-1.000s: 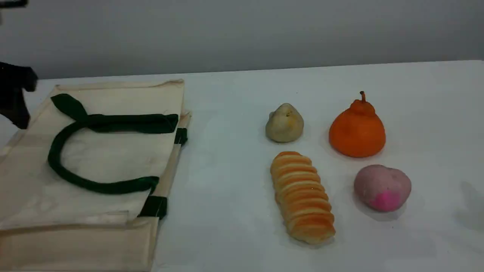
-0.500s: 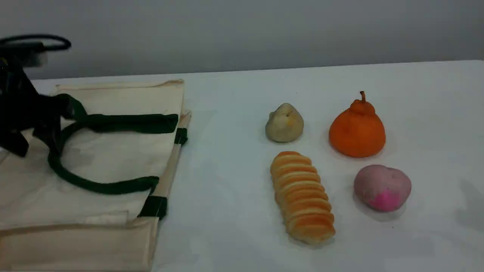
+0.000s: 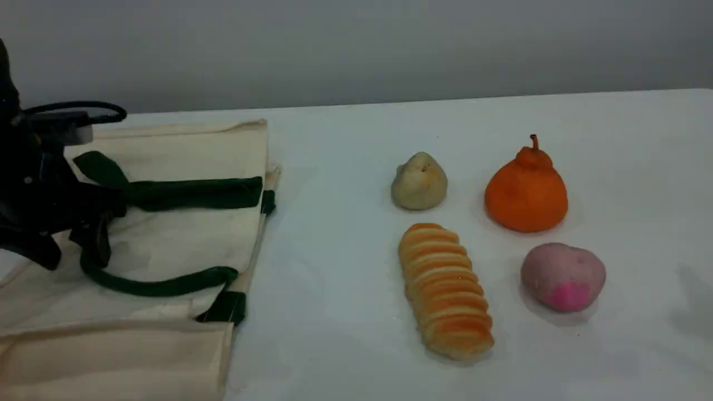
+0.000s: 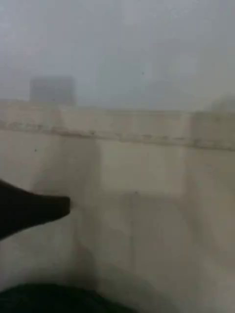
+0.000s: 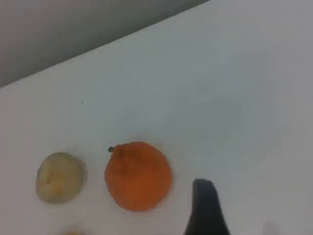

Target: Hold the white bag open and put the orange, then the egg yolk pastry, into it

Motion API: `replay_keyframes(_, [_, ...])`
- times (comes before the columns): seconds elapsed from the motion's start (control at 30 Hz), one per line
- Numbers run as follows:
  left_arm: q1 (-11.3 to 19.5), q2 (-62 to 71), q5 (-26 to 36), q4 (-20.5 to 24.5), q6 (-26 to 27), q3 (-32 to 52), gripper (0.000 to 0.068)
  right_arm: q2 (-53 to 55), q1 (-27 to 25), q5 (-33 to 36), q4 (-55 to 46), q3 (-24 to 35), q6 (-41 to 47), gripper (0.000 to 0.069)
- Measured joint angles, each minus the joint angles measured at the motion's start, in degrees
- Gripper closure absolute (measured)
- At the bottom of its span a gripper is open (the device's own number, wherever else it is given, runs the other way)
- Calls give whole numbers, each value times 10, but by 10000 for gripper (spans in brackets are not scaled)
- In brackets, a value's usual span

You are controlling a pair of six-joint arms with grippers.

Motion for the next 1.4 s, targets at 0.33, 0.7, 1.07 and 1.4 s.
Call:
replay_keyframes(0.33, [0, 11, -5, 0, 0, 0, 523, 0, 0, 0, 0, 0, 0, 253])
replay_keyframes(0.7, [0, -21, 38, -20, 47, -31, 588, 0, 0, 9, 0, 0, -2, 253])
replay_keyframes(1.07, [-1, -141, 148, -205, 229, -116, 588, 0, 0, 11, 0, 0, -1, 253])
replay_keyframes(1.4, [-1, -258, 238, -374, 349, -134, 588, 0, 0, 23, 0, 0, -14, 253])
